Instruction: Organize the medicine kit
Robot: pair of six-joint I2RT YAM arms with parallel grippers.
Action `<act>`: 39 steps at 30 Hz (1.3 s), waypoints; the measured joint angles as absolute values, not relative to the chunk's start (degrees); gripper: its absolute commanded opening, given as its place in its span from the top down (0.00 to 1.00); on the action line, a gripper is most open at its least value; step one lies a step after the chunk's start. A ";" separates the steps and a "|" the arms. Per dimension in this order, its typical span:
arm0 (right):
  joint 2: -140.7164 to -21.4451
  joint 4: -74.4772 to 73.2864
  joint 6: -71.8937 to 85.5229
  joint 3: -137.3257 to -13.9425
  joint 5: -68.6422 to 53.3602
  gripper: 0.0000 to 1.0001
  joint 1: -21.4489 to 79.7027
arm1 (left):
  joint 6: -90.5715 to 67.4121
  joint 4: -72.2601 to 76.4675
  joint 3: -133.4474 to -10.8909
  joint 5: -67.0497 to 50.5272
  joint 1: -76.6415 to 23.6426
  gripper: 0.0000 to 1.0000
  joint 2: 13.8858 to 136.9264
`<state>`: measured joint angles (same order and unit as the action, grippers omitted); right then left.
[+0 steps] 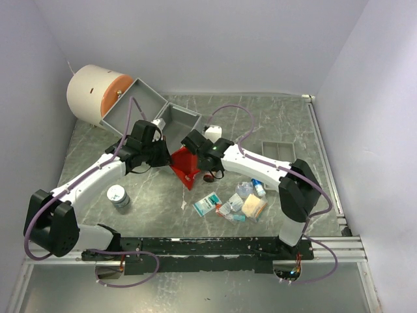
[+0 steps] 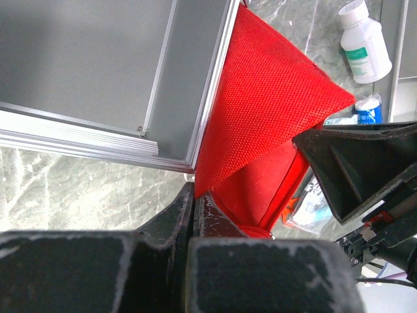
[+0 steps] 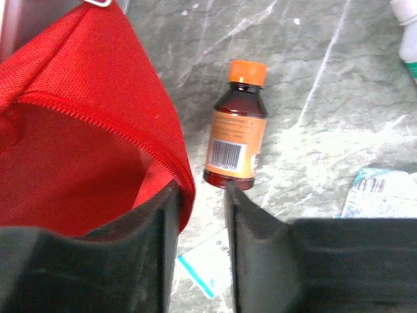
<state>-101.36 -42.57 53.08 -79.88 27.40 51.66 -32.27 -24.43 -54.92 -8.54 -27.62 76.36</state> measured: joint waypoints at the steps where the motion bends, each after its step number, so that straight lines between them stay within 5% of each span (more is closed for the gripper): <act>1: -101.27 -42.48 52.51 -79.83 27.33 0.55 51.66 | -32.10 -24.43 -54.92 -8.54 -27.62 0.93 76.38; 8: -93.49 -31.57 44.93 -73.58 18.44 0.43 51.16 | -30.26 -24.36 -55.00 -9.30 -27.62 0.93 76.86; 13: -85.52 -25.26 42.65 -70.67 17.02 0.18 50.78 | -28.84 -24.58 -55.24 -9.39 -27.62 0.93 76.88; 16: -81.32 -24.95 42.78 -69.01 17.04 0.16 48.97 | -28.03 -25.19 -55.48 -9.41 -27.62 0.93 76.58; 23: -73.89 -31.70 46.28 -60.64 19.59 0.23 43.57 | -26.76 -25.69 -55.48 -12.23 -27.62 0.93 73.95; 35: -68.86 -53.65 69.25 -46.04 26.98 0.57 43.11 | -24.60 -26.41 -52.84 -17.41 -27.62 0.93 71.33; 39: -65.41 -58.87 76.01 -43.27 29.10 0.59 42.70 | -24.95 -25.78 -51.70 -18.44 -27.62 0.93 70.98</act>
<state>-65.41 -58.87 76.01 -43.27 29.10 42.70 -24.95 -25.78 -51.70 -18.44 -27.62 70.98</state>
